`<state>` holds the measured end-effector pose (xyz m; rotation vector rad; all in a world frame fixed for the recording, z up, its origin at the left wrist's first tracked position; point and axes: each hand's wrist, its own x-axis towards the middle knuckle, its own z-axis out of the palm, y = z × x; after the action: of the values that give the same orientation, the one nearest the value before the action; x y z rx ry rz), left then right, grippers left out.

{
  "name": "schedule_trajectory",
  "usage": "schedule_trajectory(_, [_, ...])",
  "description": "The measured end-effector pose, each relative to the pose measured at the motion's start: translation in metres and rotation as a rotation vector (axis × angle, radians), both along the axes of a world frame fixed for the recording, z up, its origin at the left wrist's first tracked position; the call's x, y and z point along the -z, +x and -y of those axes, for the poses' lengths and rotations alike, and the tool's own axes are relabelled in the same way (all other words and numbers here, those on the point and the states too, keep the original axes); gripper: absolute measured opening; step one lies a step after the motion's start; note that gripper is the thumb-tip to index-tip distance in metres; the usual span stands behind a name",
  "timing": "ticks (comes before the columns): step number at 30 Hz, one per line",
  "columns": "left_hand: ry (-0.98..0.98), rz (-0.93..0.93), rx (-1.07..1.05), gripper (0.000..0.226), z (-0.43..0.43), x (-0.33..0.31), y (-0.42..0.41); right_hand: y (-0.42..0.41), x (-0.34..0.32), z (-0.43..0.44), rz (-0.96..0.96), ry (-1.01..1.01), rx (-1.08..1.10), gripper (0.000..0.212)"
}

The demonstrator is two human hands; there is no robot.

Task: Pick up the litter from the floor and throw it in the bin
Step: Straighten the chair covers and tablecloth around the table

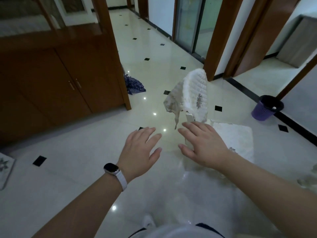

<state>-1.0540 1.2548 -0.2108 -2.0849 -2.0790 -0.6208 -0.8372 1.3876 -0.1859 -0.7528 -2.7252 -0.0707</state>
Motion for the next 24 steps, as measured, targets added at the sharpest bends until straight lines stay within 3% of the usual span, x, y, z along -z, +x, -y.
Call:
schedule_trajectory(14, [-0.036, -0.001, -0.046, 0.040, -0.092, 0.000, -0.153, -0.154, 0.010, -0.104, -0.032, -0.022, -0.036, 0.051])
schedule_trajectory(24, [-0.111, -0.113, -0.080, 0.042, -0.243, -0.021, -0.254, -0.261, 0.027, -0.257, -0.108, -0.097, -0.051, 0.049])
